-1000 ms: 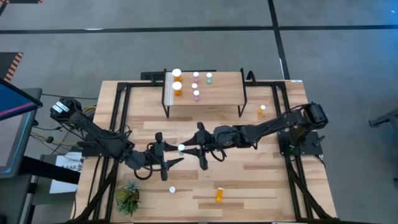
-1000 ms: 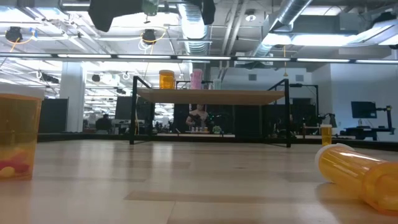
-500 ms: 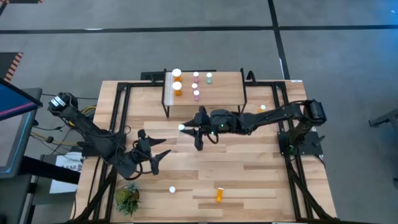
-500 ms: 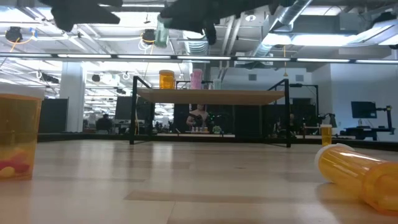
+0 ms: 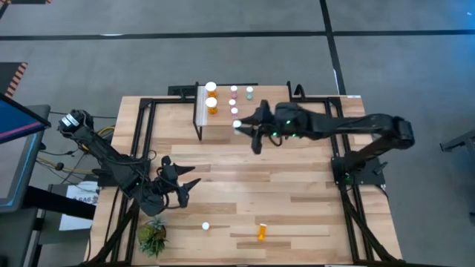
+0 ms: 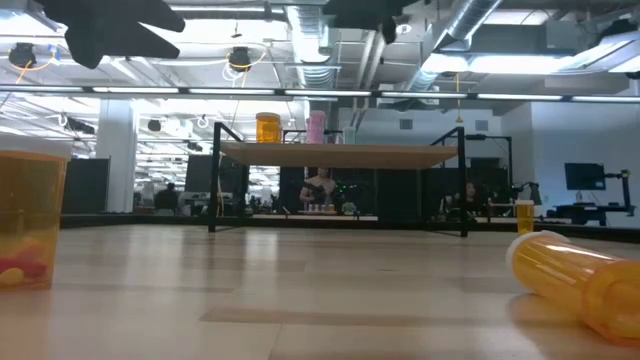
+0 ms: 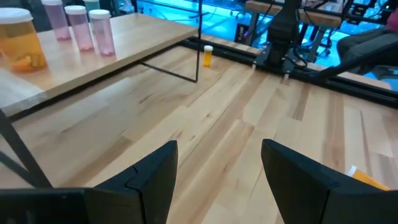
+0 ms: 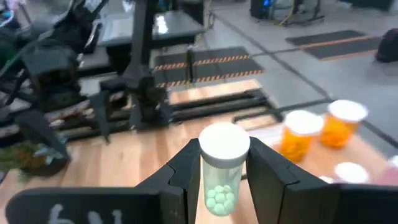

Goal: Pick and place medicine bottles onto shelf by color
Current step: Put the blue pill bottle on the shelf aligned with the other blue pill bottle

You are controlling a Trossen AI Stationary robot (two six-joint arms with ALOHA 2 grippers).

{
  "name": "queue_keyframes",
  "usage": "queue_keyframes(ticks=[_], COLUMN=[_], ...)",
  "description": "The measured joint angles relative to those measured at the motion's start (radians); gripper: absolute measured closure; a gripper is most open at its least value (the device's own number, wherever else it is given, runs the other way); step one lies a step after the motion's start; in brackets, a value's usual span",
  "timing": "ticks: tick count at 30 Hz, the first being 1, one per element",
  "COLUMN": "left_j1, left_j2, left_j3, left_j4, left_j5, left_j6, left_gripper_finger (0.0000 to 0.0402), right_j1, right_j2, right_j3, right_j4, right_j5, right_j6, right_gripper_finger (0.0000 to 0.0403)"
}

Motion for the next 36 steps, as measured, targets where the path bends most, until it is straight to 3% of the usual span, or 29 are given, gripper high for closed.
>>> queue_keyframes(ticks=[13,26,36], left_j1=[0.000,0.038,0.136], left_j2=[0.000,0.000,0.000], left_j3=[0.000,0.000,0.000], left_j4=[-0.004,-0.006,-0.006], left_j5=[-0.019,-0.115,-0.083], left_j6=[-0.006,0.009,0.031], left_gripper_finger=[0.0181,0.0181,0.0181], right_j1=[-0.126,-0.298,-0.358], right_j2=[-0.026,-0.141,0.035], right_j3=[-0.006,-0.300,-0.300], right_j4=[-0.113,0.241,0.329], right_j5=[-0.002,-0.040,-0.070], right_j6=[-0.046,-0.051,-0.080], right_gripper_finger=[0.0278,0.0278,0.0278])
